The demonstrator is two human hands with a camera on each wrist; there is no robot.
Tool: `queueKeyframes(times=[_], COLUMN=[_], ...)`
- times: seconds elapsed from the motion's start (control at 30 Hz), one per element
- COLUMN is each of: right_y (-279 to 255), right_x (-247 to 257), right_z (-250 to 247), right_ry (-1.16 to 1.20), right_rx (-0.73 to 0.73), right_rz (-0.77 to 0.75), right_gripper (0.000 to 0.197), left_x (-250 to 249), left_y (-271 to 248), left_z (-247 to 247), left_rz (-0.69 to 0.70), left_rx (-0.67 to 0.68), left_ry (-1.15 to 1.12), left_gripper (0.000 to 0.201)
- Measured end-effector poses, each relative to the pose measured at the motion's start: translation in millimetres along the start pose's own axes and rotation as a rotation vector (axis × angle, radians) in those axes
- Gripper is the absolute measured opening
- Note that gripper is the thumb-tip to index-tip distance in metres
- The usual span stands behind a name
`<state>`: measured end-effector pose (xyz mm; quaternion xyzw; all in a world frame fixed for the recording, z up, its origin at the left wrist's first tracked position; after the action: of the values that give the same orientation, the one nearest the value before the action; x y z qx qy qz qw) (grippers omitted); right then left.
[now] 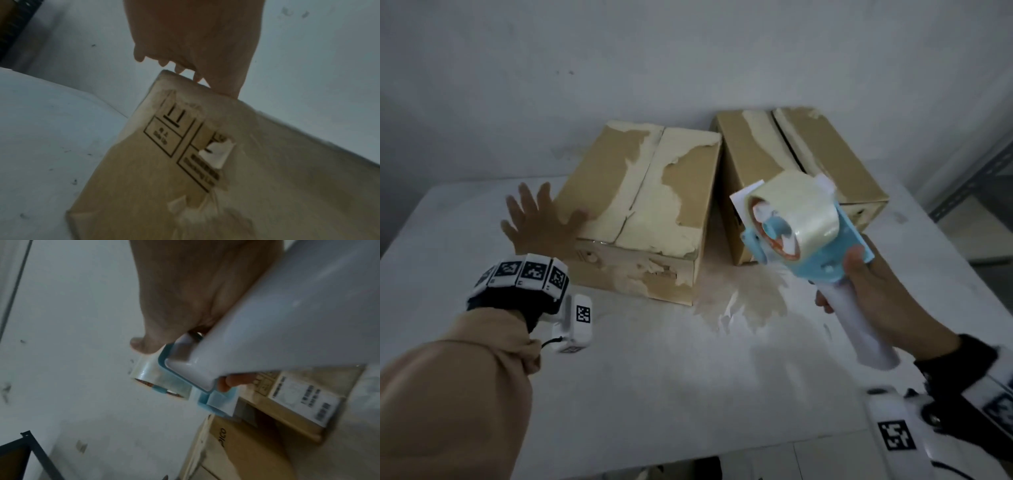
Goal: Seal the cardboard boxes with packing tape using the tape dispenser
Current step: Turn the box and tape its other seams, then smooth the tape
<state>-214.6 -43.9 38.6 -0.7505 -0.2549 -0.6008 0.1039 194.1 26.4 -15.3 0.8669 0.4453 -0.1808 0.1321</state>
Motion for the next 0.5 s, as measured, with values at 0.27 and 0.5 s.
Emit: queueKeyframes(times=[0.27, 0.5], right_y=[53.0, 81.6], right_x=[23.2, 43.7], right_z=[45.8, 76.8], right_ry=[0.141, 0.222], right_rx=[0.021, 0.075], right_rz=[-0.064, -0.098], right_gripper=[0.056, 0.058], left_x=[-3.1, 1.1], left_y=[14.5, -6.8], left_z=[4.7, 1.5], left_rz=[0.009, 0.060], left_rx=[0.255, 0.343], left_ry=[-0.049, -0.062], left_gripper=[0.072, 0.073])
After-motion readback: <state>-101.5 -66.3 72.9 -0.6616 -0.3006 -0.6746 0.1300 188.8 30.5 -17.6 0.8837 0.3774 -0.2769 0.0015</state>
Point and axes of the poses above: each hand's wrist, its own y-axis towards the middle knuckle, its own z-axis out of the palm, x = y × z, the point moved 5 cm from there along y, towards the middle knuckle, and after that the axes turned 5 degrees about -z, right-handed, at the moved point
